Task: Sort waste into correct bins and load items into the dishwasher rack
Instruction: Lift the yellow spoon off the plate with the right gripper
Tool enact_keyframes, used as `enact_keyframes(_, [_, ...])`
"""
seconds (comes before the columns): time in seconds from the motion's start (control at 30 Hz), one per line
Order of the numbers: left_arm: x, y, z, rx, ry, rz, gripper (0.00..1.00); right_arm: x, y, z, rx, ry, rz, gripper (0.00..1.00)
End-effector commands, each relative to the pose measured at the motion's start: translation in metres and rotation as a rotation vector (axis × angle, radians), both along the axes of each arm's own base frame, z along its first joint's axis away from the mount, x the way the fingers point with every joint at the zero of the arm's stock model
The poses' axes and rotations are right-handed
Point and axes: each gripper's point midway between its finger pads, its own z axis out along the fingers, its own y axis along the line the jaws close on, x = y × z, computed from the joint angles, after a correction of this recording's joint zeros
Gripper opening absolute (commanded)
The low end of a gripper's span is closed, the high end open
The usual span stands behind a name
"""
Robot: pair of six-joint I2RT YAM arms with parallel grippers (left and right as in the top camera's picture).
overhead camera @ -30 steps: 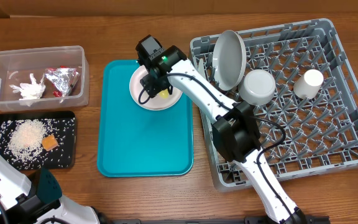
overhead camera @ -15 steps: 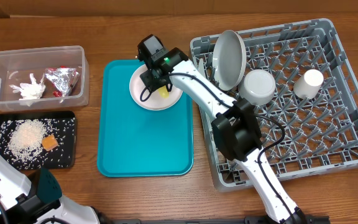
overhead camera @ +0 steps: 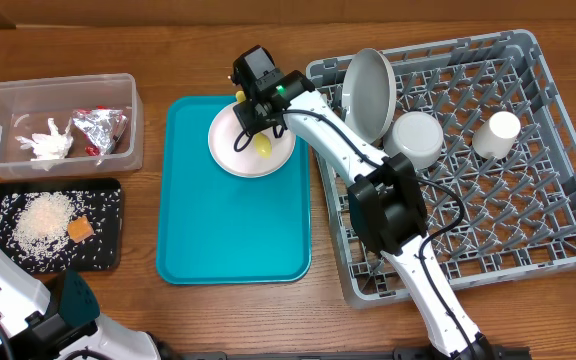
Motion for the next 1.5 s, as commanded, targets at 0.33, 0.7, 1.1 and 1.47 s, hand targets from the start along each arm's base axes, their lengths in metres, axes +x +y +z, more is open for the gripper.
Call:
enact_keyframes(0.33, [0.001, 0.003, -0.004, 0.004, 0.017, 0.004, 1.0, -0.01, 0.004, -0.025, 0.003, 0.062, -0.028, 0.57])
enact_keyframes(0.7, [0.001, 0.003, -0.004, 0.004, 0.017, 0.004, 1.0, -0.012, 0.005, -0.034, -0.002, 0.077, -0.03, 0.34])
enact_keyframes(1.1, [0.001, 0.003, -0.004, 0.004, 0.017, 0.004, 1.0, -0.014, 0.005, -0.031, -0.003, 0.083, -0.031, 0.11])
enact_keyframes(1.47, [0.001, 0.003, -0.004, 0.005, 0.016, 0.004, 1.0, -0.008, 0.006, 0.009, 0.017, 0.058, -0.039, 0.04])
